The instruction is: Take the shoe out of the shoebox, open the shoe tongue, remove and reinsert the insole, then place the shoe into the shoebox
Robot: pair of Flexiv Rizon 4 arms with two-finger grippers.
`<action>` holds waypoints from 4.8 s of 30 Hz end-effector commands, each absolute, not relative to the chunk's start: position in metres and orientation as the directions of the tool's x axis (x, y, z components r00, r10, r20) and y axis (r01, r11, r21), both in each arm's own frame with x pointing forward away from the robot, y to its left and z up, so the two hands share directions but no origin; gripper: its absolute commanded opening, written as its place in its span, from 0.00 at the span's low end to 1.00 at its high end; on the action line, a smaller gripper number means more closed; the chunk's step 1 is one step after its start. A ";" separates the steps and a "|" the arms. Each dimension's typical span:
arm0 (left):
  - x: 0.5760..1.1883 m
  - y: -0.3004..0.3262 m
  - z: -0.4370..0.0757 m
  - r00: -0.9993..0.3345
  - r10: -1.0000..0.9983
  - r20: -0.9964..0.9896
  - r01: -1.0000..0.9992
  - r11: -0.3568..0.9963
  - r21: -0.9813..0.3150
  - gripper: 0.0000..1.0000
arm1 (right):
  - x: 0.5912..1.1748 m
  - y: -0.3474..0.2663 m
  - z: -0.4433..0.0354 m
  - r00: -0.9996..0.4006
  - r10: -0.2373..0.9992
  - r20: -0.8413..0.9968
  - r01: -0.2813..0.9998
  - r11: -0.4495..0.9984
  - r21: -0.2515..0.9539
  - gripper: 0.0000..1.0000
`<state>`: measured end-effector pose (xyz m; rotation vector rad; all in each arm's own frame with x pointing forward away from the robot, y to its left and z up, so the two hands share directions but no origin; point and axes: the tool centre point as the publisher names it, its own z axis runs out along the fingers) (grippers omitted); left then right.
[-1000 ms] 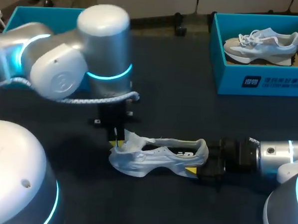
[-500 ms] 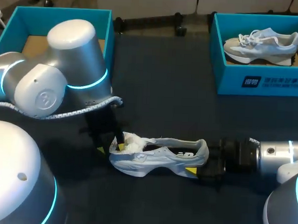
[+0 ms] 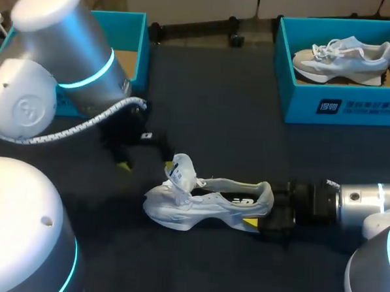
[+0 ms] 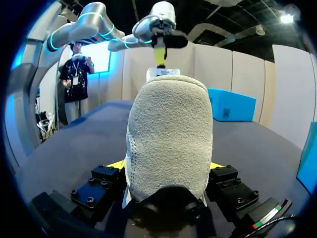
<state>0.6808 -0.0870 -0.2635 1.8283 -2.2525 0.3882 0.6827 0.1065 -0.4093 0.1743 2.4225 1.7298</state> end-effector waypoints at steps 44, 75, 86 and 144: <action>0.667 -0.196 -0.223 -0.997 0.074 0.020 0.072 0.995 -0.070 0.00 | 0.682 0.106 -0.408 -0.980 0.187 -0.062 0.003 0.328 0.945 0.00; 0.683 -0.252 -0.318 -0.976 0.212 0.051 0.211 0.977 -0.025 0.00 | 0.682 0.106 -0.408 -0.980 0.187 -0.062 0.003 0.328 0.945 0.00; 0.682 -0.259 -0.352 -0.969 0.236 0.070 0.235 0.972 -0.023 0.00 | 0.682 0.106 -0.408 -0.980 0.187 -0.062 0.003 0.328 0.945 0.00; 0.670 -0.210 -0.422 -0.989 0.145 -0.031 0.143 0.988 0.054 0.38 | 0.682 0.106 -0.408 -0.980 0.187 -0.062 0.003 0.328 0.945 0.00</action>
